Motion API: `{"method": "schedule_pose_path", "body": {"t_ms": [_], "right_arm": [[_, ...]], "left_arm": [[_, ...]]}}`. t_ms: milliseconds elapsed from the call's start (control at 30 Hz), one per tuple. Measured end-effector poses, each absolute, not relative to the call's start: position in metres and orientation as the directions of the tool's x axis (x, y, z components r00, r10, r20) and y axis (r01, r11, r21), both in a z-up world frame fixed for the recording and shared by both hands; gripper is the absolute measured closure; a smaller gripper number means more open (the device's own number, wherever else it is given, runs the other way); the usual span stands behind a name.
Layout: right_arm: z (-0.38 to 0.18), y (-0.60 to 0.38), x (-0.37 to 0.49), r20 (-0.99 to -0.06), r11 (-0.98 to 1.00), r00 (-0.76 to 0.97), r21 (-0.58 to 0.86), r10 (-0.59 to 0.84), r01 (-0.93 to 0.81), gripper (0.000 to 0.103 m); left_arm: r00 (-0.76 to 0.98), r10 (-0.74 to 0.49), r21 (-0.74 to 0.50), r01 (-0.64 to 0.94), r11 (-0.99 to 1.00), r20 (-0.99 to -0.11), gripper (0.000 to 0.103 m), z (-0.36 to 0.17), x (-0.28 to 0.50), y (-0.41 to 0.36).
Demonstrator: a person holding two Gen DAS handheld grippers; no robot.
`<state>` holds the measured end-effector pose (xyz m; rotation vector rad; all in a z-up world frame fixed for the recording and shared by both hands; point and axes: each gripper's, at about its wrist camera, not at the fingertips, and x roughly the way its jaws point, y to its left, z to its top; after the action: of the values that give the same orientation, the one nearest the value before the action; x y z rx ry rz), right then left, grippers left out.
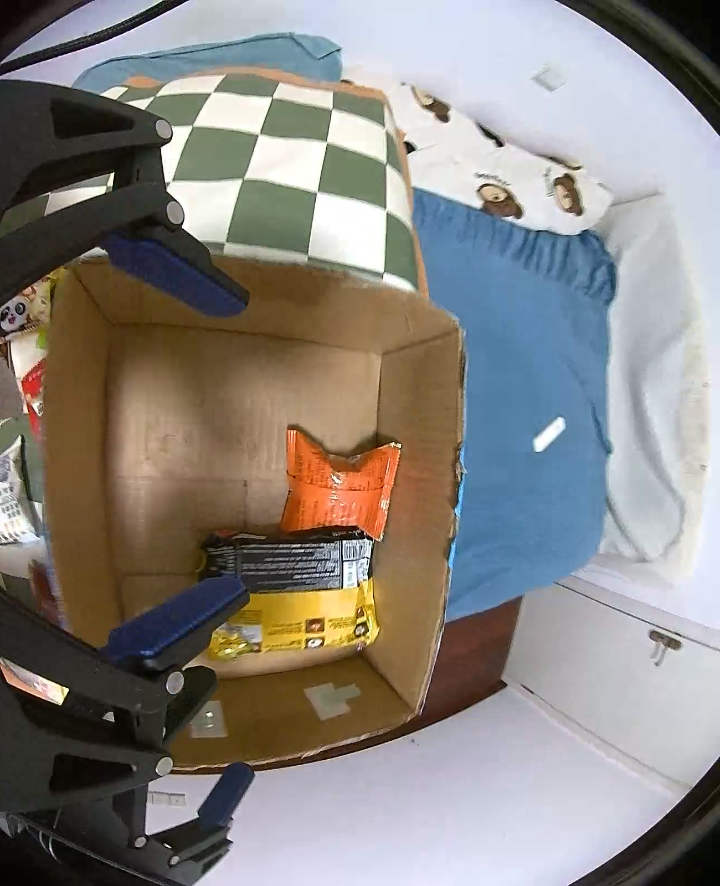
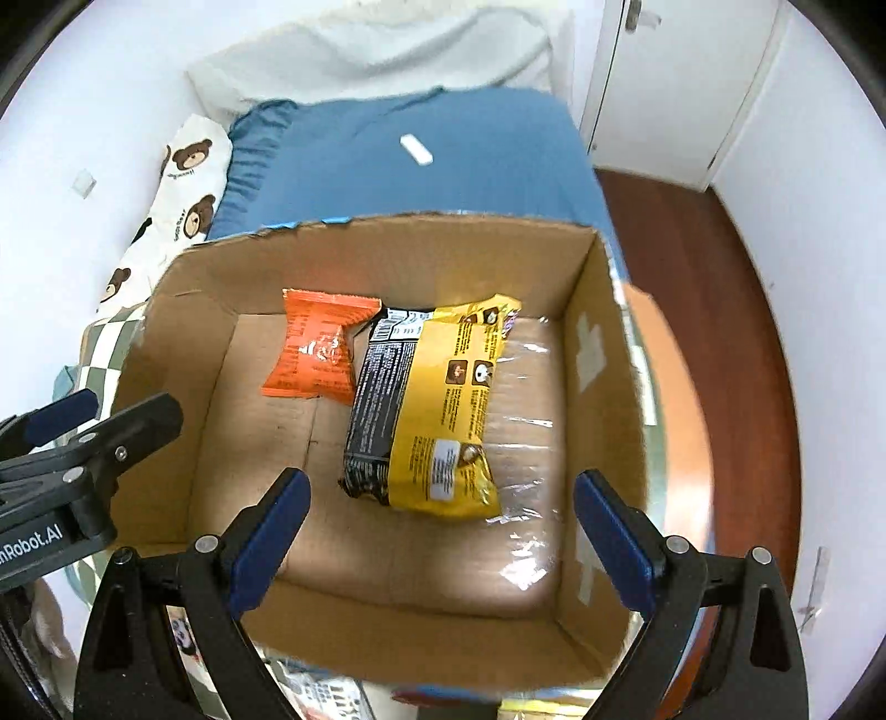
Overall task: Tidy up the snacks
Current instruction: 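Carry both packets into the cardboard box and open both tools, then grasp the white wafer pack with the left tool while the right tool grasps the panda seed bag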
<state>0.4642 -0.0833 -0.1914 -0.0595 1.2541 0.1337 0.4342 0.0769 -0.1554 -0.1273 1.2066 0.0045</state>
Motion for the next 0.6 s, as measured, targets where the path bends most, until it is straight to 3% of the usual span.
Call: {"method": "schedule_pose_path", "body": {"t_ms": [300, 600], "right_arm": [[-0.138, -0.088, 0.401, -0.896, 0.99, 0.438, 0.018, 0.078, -0.141, 0.005], [-0.122, -0.097, 0.349, -0.866, 0.978, 0.462, 0.127, 0.19, -0.163, 0.005]], "left_arm": [[0.485, -0.048, -0.084, -0.054, 0.995, -0.873, 0.006, -0.106, 0.376, 0.071], [0.555, 0.016, -0.032, -0.077, 0.997, -0.832, 0.006, -0.093, 0.316, 0.073]]}}
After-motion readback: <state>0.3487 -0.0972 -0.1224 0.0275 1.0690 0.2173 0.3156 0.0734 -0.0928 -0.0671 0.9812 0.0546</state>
